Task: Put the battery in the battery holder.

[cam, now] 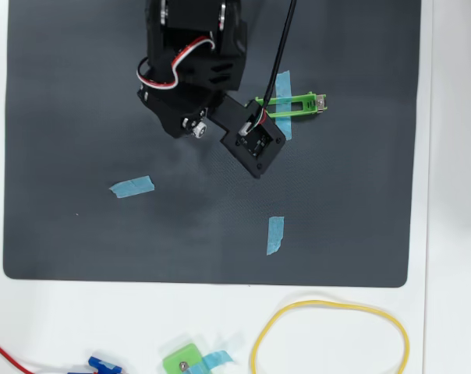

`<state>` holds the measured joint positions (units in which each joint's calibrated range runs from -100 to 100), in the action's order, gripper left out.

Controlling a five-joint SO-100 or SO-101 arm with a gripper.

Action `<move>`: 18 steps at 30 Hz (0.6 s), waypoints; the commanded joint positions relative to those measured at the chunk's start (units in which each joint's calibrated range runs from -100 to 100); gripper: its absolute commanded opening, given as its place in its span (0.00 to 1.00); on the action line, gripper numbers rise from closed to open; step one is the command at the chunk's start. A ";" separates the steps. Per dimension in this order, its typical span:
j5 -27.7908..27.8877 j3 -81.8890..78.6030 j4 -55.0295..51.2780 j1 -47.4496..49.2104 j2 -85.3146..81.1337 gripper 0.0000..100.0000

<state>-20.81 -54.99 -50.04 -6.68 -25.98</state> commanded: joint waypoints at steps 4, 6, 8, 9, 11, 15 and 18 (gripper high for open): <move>9.91 -0.43 5.55 3.62 -6.56 0.00; 12.98 -0.52 5.03 9.85 -8.69 0.00; 13.40 -1.48 4.94 13.69 -10.06 0.00; 13.40 -2.19 4.94 15.24 -11.08 0.00; 13.40 -3.51 4.94 16.80 -12.62 0.00; 13.14 -5.80 4.85 20.33 -15.00 0.00; 12.98 -8.45 4.85 25.31 -17.22 0.00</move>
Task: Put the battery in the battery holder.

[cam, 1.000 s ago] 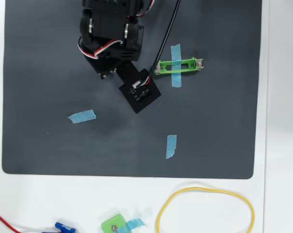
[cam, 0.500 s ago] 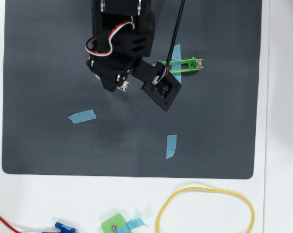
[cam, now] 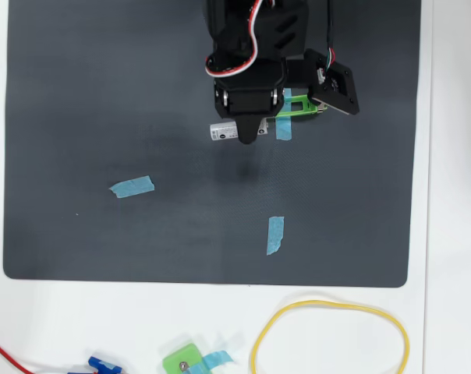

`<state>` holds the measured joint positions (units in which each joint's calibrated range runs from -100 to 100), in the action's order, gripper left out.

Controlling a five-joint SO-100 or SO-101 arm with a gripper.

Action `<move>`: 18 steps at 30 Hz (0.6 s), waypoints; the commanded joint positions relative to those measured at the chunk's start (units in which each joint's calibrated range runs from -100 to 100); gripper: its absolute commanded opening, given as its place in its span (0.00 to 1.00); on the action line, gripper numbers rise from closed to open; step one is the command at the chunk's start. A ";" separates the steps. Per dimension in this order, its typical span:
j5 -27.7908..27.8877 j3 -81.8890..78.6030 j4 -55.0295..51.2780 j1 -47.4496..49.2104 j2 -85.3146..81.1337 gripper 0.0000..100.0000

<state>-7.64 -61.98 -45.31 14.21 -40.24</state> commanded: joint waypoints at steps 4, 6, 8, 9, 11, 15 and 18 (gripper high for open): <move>-0.18 -4.54 0.11 10.65 -6.12 0.00; -0.18 -4.98 0.11 12.31 -6.88 0.00; -0.23 -5.25 0.11 13.56 -7.48 0.00; -0.75 -5.25 0.11 14.28 -7.40 0.00; -1.90 -5.25 0.11 15.01 -7.40 0.00; -2.37 -5.25 0.11 15.94 -7.22 0.00; -2.42 -5.25 0.11 16.05 -6.46 0.00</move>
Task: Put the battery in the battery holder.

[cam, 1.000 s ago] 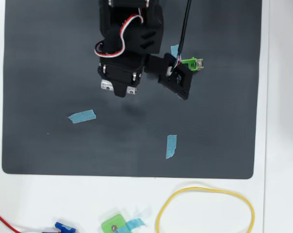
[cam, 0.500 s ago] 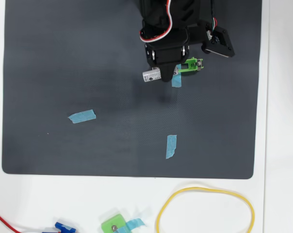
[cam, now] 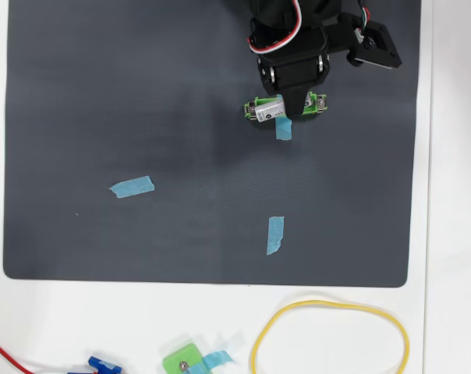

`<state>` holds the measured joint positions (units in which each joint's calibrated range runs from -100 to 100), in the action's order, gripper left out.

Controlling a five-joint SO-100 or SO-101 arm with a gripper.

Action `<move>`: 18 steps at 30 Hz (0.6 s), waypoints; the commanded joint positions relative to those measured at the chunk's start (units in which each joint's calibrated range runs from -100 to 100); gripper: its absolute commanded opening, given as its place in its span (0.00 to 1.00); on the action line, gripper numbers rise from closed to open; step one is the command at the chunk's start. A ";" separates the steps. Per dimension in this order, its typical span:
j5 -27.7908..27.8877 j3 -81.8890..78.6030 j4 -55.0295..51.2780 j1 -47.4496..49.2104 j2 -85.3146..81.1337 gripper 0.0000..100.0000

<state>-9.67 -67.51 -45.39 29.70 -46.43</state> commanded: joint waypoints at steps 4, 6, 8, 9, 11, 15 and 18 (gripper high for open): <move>-1.65 0.29 0.20 1.17 -0.18 0.00; -1.76 0.29 0.20 3.56 -0.18 0.00; -1.76 0.29 0.20 3.77 -0.18 0.00; -1.76 0.29 0.20 3.67 -0.18 0.00; -1.76 0.29 0.20 3.77 -0.09 0.00; -1.76 0.38 0.37 4.08 2.38 0.00; -1.76 1.08 0.99 4.08 7.16 0.00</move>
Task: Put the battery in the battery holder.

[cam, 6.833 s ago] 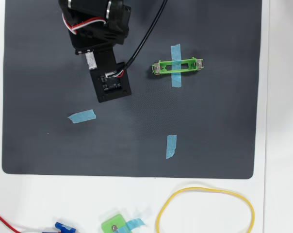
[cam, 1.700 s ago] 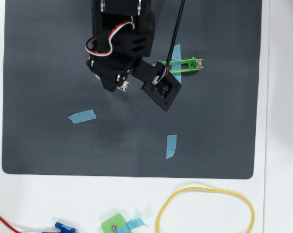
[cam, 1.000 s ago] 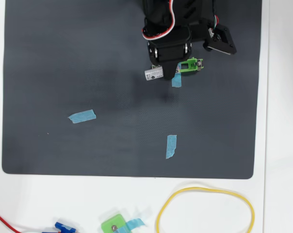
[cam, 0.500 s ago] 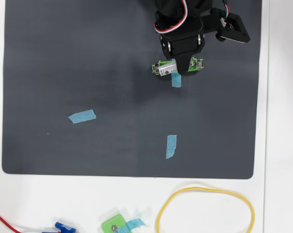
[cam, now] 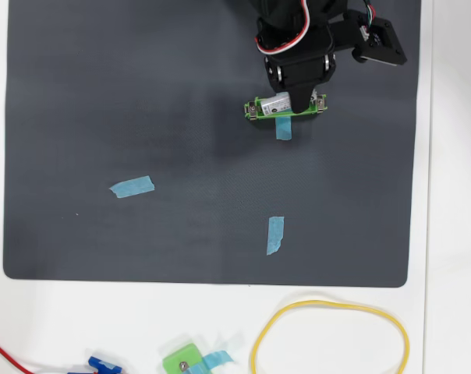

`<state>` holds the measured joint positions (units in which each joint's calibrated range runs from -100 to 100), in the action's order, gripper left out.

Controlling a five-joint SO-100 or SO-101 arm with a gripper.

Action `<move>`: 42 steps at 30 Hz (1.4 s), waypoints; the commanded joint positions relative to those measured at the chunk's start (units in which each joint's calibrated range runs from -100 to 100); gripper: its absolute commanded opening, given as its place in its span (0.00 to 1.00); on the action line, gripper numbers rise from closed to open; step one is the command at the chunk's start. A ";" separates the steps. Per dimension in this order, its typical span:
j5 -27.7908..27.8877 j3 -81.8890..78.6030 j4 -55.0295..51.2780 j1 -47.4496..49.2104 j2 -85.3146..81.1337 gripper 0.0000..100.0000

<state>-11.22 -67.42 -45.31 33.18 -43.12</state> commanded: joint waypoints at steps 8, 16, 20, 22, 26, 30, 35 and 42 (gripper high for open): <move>-0.26 1.17 1.16 3.82 5.47 0.00; -0.26 0.90 5.10 4.34 5.47 0.00; -0.26 0.90 5.10 4.44 6.15 0.00; -0.26 0.90 5.10 4.44 6.24 0.00; -0.31 0.90 5.18 4.34 6.32 0.00; -0.52 0.90 5.18 4.23 6.41 0.00; -1.40 0.29 8.24 3.71 6.49 0.00; -1.35 0.29 8.24 0.91 6.49 0.00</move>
<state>-12.41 -67.51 -37.98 36.33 -36.76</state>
